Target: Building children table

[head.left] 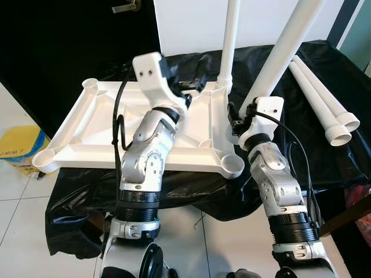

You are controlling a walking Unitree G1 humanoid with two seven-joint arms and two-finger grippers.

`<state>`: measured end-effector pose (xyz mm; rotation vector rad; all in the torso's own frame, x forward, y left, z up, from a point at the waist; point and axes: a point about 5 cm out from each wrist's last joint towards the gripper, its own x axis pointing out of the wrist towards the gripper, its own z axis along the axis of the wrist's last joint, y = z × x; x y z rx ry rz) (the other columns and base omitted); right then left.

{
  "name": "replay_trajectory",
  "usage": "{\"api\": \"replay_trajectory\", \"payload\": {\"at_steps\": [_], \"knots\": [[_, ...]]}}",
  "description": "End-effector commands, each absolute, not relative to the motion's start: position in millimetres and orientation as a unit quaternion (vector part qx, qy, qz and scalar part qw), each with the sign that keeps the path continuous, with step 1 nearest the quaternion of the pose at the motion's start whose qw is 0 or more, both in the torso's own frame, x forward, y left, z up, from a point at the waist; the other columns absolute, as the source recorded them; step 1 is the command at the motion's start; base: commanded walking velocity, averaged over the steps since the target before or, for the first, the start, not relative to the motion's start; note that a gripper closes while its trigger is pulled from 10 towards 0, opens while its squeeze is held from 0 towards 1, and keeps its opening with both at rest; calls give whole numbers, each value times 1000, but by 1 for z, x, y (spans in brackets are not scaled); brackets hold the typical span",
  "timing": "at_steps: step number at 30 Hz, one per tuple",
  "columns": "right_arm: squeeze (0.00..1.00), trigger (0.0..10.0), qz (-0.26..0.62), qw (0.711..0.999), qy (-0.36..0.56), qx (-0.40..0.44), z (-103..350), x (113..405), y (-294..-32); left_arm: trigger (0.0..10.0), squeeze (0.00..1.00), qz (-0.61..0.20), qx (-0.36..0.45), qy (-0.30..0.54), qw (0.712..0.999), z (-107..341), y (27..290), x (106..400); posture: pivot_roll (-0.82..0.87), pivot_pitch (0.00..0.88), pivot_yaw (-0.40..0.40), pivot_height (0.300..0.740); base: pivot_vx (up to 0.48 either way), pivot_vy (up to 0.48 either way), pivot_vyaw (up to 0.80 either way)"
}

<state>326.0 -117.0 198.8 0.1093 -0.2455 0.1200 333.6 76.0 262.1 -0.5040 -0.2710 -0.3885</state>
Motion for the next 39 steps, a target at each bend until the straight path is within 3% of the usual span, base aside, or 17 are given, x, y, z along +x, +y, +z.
{"api": "replay_trajectory", "payload": {"at_steps": [1, 2, 3, 7, 13, 20, 27, 29, 31, 39], "knots": [[0, 10000, 56, 989, -127, 59, 198, 325, -118, 10000, 0, -182, -255, -119, 942, 257, 76, 334, -71, 20, 7, 740, 0, 0, 0], [0, 10000, 49, 988, -134, 58, 200, 325, -121, 10000, 0, -155, -270, -105, 944, 252, 81, 336, -76, 16, 10, 740, 0, 0, 0], [0, 10000, 40, 988, -142, 52, 202, 325, -124, 10000, 0, -157, -320, -104, 928, 248, 86, 336, -91, 17, 13, 740, 0, 0, 0], [0, 10000, 39, 986, -148, 68, 201, 323, -127, 10000, 0, -141, -348, -108, 921, 234, 98, 335, -111, 12, 16, 740, 0, 0, 0], [0, 10000, 71, 982, -158, 78, 195, 316, -130, 10000, 0, -131, -235, -130, 954, 211, 110, 327, -107, 9, 14, 740, 0, 0, 0], [0, 10000, 91, 980, -163, 63, 185, 308, -137, 10000, 0, -120, -199, -142, 962, 198, 121, 319, -103, 15, 16, 740, 0, 0, 0], [0, 10000, 104, 975, -162, 111, 175, 304, -146, 10000, 0, -115, -203, -134, 963, 179, 133, 314, -103, 20, 17, 740, 0, 0, 0], [0, 10000, 108, 973, -157, 129, 172, 303, -147, 10000, 0, -132, -195, -132, 963, 177, 130, 312, -103, 20, 17, 740, 0, 0, 0], [0, 10000, 130, 971, -137, 148, 162, 298, -143, 10000, 0, -202, -152, -123, 960, 172, 116, 303, -108, 22, 23, 740, 0, 0, 0], [0, 10000, 180, 969, -117, 124, 147, 294, -135, 10000, 0, -301, -64, -117, 944, 159, 96, 285, -107, 23, 25, 740, 0, 0, 0]]}}
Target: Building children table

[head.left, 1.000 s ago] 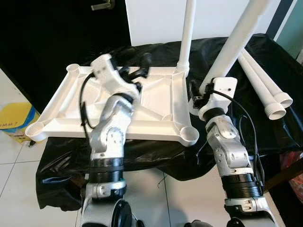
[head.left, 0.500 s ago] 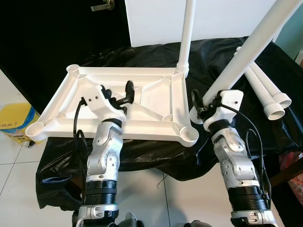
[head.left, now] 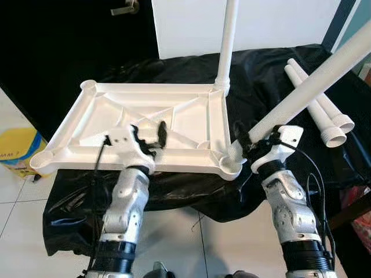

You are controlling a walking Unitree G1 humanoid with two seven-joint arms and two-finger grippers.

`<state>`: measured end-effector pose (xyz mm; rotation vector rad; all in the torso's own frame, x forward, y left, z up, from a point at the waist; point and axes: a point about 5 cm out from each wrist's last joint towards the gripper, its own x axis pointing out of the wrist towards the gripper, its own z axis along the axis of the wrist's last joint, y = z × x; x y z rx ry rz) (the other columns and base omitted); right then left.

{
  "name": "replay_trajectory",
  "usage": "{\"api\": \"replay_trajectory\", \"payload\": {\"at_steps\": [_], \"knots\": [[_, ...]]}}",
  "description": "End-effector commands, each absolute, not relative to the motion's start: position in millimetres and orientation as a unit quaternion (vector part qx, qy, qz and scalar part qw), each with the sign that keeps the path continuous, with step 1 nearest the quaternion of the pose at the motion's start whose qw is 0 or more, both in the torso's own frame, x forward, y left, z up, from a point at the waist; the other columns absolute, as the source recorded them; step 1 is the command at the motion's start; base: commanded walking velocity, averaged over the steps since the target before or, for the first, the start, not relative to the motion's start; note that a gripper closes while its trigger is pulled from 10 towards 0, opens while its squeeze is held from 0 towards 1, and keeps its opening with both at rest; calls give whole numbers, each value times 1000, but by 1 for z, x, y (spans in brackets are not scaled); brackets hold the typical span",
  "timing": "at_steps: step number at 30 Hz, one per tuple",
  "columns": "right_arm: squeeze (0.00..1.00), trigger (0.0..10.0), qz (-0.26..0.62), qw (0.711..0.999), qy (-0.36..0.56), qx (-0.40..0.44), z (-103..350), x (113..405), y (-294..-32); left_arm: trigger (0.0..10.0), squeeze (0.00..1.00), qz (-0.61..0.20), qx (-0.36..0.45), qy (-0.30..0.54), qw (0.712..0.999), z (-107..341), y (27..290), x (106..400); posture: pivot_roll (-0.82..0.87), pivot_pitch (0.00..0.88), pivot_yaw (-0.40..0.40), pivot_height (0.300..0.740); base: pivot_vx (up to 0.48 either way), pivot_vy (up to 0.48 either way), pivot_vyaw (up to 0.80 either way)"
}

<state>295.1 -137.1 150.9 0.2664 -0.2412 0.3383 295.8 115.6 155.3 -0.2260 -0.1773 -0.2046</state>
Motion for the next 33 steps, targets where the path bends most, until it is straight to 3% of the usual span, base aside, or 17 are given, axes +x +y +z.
{"api": "replay_trajectory", "payload": {"at_steps": [1, 4, 6, 14, 33], "knots": [[0, 10000, 190, 968, -114, 114, 144, 294, -134, 10000, 0, -322, -34, -119, 939, 156, 91, 281, -102, 24, 25, 740, 0, 0, 0], [0, 10000, 198, 968, -111, 108, 142, 294, -134, 10000, 0, -338, -14, -118, 934, 153, 88, 277, -100, 26, 25, 740, 0, 0, 0], [0, 10000, 209, 971, -94, 69, 133, 297, -131, 10000, 0, -392, 27, -96, 915, 141, 78, 267, -92, 30, 23, 740, 0, 0, 0], [0, 10000, 200, 978, -55, 26, 115, 298, -128, 10000, 0, -438, 62, -74, 894, 131, 70, 255, -81, 29, 19, 740, 0, 0, 0], [0, 10000, 227, 970, -65, -56, 102, 294, -112, 10000, 0, -479, 87, -64, 871, 123, 68, 251, -91, 20, 28, 740, 0, 0, 0]]}}
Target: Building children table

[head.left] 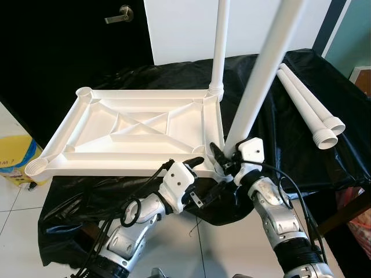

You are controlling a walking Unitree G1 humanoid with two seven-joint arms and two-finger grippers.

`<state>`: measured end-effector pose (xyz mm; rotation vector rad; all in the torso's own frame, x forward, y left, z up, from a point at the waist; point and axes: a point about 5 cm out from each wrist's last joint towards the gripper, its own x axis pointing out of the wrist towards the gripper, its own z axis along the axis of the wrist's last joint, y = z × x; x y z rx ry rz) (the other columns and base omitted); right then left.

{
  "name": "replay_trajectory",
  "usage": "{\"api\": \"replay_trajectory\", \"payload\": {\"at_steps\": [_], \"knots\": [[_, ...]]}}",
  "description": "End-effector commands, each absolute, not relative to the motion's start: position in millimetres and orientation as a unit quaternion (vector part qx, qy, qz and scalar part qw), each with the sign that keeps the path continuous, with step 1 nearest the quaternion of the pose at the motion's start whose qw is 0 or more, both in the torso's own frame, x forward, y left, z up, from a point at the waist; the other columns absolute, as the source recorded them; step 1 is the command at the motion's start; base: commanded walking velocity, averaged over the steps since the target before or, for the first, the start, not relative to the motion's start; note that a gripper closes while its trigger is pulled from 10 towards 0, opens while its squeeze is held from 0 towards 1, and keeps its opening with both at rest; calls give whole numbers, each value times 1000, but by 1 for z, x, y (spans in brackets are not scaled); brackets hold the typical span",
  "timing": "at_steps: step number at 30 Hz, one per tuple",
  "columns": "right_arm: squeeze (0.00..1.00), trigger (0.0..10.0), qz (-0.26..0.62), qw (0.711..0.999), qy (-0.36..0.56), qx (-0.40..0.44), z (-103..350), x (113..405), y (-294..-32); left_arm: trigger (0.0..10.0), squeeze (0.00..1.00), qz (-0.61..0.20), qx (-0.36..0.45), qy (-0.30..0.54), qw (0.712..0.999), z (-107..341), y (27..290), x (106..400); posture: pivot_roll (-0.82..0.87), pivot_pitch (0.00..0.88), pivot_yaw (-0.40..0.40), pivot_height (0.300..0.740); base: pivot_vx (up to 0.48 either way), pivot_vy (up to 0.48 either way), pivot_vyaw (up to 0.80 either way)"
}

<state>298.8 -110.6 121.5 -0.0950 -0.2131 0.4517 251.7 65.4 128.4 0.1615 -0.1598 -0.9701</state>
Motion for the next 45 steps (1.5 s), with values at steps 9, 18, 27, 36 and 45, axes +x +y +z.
{"api": "replay_trajectory", "payload": {"at_steps": [9, 18, 27, 36, 45], "knots": [[0, 10000, 244, 966, -72, -47, 92, 286, -115, 10000, 0, -478, 88, -63, 872, 123, 71, 251, -91, 9, 29, 740, 0, 0, 0], [0, 10000, 241, 967, -57, -59, 82, 287, -118, 10000, 0, -475, 89, -66, 873, 125, 72, 253, -87, 14, 32, 740, 0, 0, 0], [0, 10000, 227, 972, 2, -66, 82, 305, -122, 10000, 0, -473, 88, -68, 874, 127, 73, 254, -85, 19, 34, 740, 0, 0, 0], [0, 10000, 215, 975, 6, -55, 80, 306, -120, 10000, 0, -470, 85, -70, 876, 129, 73, 254, -82, 22, 32, 740, 0, 0, 0], [0, 10000, 155, 988, 18, 19, 75, 305, -128, 10000, 0, -468, 85, -74, 877, 130, 73, 255, -84, 22, 36, 740, 0, 0, 0]]}}
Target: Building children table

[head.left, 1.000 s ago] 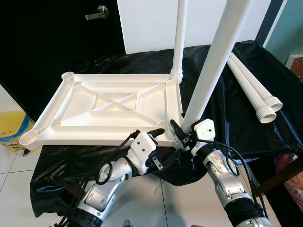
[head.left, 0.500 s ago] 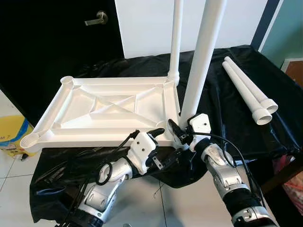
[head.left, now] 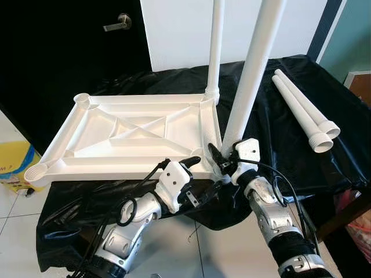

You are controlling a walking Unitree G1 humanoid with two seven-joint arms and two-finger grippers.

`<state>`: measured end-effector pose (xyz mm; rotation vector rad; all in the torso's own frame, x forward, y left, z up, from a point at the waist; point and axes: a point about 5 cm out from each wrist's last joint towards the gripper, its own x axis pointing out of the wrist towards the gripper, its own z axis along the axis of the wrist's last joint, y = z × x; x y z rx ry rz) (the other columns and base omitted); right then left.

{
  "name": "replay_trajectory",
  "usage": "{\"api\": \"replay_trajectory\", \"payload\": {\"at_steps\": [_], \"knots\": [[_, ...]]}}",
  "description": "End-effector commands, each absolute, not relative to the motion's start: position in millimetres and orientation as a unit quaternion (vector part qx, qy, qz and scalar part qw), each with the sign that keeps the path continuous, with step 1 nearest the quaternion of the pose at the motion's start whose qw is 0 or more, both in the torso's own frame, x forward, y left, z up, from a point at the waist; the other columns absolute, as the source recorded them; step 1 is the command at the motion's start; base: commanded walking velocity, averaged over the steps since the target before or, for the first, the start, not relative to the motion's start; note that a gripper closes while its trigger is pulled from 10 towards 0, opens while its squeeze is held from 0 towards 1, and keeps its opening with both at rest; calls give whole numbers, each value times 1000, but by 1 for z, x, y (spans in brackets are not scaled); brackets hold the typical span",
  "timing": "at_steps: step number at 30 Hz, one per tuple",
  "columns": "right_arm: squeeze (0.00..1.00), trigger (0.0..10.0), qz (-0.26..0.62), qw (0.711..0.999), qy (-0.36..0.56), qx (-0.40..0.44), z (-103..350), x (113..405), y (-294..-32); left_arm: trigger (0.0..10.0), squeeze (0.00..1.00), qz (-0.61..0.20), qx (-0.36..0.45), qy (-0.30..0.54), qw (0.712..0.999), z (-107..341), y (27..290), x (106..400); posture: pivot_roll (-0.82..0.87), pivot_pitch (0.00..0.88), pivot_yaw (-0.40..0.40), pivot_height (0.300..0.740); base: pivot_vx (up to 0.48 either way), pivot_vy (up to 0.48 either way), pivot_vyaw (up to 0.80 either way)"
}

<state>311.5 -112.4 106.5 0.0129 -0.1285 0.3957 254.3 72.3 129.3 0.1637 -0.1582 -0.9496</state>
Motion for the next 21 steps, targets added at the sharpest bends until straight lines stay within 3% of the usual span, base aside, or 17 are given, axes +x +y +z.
{"api": "replay_trajectory", "payload": {"at_steps": [1, 21], "knots": [[0, 10000, 155, 988, 18, 19, 75, 305, -128, 10000, 0, -468, 85, -74, 877, 130, 73, 255, -84, 22, 36, 740, 0, 0, 0], [0, 10000, 141, 989, -30, -28, 80, 297, -120, 10000, 0, -465, 82, -79, 878, 133, 73, 255, -77, 25, 34, 740, 0, 0, 0]]}}
